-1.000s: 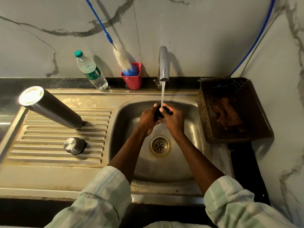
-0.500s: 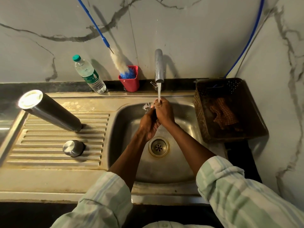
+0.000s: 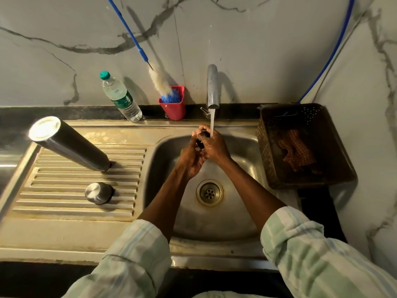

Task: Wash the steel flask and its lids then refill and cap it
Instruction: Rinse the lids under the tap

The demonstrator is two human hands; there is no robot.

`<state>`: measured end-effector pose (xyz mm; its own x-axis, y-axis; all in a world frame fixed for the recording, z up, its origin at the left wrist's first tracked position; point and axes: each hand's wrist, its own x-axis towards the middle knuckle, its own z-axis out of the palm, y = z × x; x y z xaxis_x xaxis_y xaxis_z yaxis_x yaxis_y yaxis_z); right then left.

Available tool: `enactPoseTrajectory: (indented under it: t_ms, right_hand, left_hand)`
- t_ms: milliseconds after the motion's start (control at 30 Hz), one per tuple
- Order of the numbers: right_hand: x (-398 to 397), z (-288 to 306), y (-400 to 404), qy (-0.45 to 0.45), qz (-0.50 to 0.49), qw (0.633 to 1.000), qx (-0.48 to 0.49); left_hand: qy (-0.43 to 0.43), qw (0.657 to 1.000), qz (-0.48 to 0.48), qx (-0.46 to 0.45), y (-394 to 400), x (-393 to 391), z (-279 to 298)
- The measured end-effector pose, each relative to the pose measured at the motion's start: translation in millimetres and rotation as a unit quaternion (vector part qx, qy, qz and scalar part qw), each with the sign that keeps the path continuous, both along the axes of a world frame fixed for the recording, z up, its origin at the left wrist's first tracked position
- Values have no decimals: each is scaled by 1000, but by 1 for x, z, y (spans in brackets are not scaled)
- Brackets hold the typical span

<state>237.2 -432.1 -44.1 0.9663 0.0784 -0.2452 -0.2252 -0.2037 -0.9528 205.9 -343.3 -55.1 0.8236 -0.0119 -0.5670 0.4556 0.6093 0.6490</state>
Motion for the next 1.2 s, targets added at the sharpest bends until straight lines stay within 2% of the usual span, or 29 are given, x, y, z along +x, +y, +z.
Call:
enactPoseTrajectory:
  t_ms: [133,233,367,433,533,633,700,800,900,967,1100,1200]
  right_hand:
    - [-2,-5,-21,66,74,985,140]
    - [-3,-11,-33,17,87,993,76]
    - [-7,-6,-31,-5,-18,1000,23]
    - [-9,-5,-30,-7,-30,999,-13]
    - [-11,-2,-29,55,-56,996,34]
    - [-8,-7,-26,22,-39,999,6]
    - [-9,-11,-25,-22,-35,999,-26]
    - [-14,-15,-24,-88,-39,989,-112]
    - [-16,-14,-25,-122,-53,978,-162]
    - [-14,-11,-27,-101,-63,979,-167]
    - [-9,-10,-28,-37,-66,976,-203]
    - [-2,-5,-25,60,-65,976,-200]
  left_hand:
    - [29,995,-53,78,2,4,-1]
    - [51,995,-26,87,-2,9,0]
    - [-23,995,-35,91,-14,11,5]
    - [-25,995,-44,89,-16,11,12]
    - [-37,992,-64,98,-21,10,17]
    - [-35,994,-56,90,-22,10,20]
    - [-42,986,-78,144,-20,13,19]
    - [-60,949,-125,284,-22,11,19]
    - [-61,930,-126,340,-27,8,17]
    - [-56,923,-125,360,-28,10,14]
    - [-57,881,-100,459,-34,6,11]
    - [-112,891,-102,429,-37,5,5]
